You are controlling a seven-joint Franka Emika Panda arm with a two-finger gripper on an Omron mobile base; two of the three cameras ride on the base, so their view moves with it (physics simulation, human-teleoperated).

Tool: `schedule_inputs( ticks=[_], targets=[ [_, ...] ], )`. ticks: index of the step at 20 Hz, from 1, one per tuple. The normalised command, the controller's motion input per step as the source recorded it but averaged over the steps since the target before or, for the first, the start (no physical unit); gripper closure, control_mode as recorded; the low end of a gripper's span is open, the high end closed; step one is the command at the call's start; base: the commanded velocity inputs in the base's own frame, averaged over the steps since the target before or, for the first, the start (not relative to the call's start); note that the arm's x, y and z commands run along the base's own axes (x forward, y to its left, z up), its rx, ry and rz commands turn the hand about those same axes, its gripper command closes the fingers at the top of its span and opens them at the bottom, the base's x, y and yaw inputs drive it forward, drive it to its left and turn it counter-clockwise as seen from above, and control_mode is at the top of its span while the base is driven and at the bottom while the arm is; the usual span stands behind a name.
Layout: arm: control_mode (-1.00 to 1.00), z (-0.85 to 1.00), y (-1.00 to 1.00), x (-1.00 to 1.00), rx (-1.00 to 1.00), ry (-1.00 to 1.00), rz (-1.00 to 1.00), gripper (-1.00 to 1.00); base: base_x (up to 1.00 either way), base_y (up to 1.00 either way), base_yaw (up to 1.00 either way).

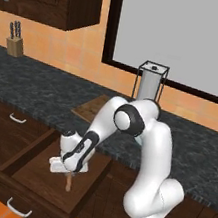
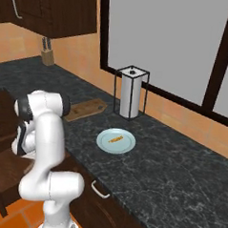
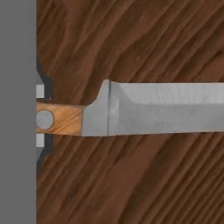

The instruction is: Pick up the knife from the drawer and place it on the cutting board. Then place the meat from the plate to the cutting board.

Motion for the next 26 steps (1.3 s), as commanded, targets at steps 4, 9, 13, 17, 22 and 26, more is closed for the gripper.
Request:
schedule_inputs(
  ticks=[4, 9, 13, 17, 22, 26],
  targets=[
    [-1.0, 0.91, 0.37, -0.85, -0.04, 0.0, 0.0, 1.0, 0.0, 0.0, 0.0],
    [-1.0, 1.0, 0.23, -0.82, -0.05, 0.0, 0.0, 1.0, 0.0, 0.0, 0.0],
    [-1.0, 1.0, 0.17, -0.71, -0.06, 0.0, 0.0, 1.0, 0.0, 0.0, 0.0],
    [-1.0, 1.0, 0.01, -0.08, -0.1, 0.0, 0.0, 1.0, 0.0, 0.0, 0.0],
    [-1.0, 1.0, -0.17, 0.51, -0.1, 0.0, -0.06, 1.0, 0.0, 0.0, 0.0],
    [-1.0, 1.0, -0.67, 1.0, -0.05, 0.0, -0.07, 1.0, 0.0, 0.0, 0.0]
  ],
)
